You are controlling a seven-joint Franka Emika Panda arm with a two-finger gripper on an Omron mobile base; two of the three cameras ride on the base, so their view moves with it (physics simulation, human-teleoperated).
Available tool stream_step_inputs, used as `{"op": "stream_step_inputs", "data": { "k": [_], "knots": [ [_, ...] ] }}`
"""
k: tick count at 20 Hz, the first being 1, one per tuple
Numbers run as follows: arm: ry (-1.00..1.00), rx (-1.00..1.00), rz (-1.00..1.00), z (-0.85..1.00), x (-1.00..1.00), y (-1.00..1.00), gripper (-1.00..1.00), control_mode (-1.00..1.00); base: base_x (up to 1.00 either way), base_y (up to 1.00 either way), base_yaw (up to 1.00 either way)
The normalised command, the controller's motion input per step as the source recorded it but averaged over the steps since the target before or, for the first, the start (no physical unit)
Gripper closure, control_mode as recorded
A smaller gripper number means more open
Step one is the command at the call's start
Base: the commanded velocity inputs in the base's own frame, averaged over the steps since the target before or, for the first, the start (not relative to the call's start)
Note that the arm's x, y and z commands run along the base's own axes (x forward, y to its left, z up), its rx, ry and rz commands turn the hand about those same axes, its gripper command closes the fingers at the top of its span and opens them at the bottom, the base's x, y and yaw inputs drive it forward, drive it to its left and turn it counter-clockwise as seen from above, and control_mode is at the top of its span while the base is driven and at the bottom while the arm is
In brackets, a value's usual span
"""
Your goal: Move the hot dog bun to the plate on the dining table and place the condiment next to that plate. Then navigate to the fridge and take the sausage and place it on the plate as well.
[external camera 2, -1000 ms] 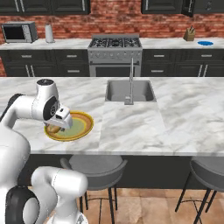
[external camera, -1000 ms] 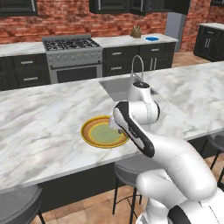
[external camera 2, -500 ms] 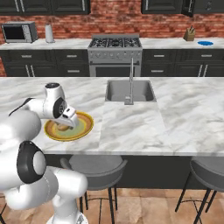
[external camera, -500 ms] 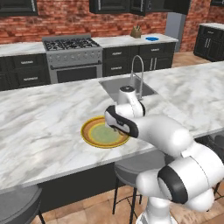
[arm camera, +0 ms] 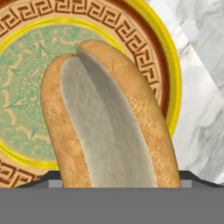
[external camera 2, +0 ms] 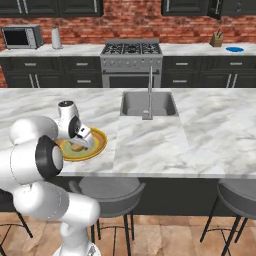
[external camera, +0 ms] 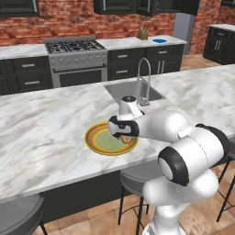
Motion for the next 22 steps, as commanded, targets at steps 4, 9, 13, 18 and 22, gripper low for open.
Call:
{"op": "stream_step_inputs", "data": {
  "k": [4, 9, 13, 18, 22],
  "knots": [
    [0.00, 0.00, -0.03, -0.36, 0.41, 0.00, 1.00, -1.00, 0.00, 0.00, 0.00],
    [0.00, 0.00, -0.02, -0.15, 0.31, 0.01, 1.00, -1.00, 0.00, 0.00, 0.00],
    [0.00, -0.01, -0.01, -0.02, 0.12, 0.03, -1.00, -1.00, 0.00, 0.00, 0.00],
    [0.01, 0.00, 0.00, 0.02, 0.00, 0.00, -1.00, -1.00, 0.00, 0.00, 0.00],
    [0.01, 0.00, 0.00, 0.31, -0.07, 0.00, -1.00, -1.00, 0.00, 0.00, 0.00]
  ]
}}
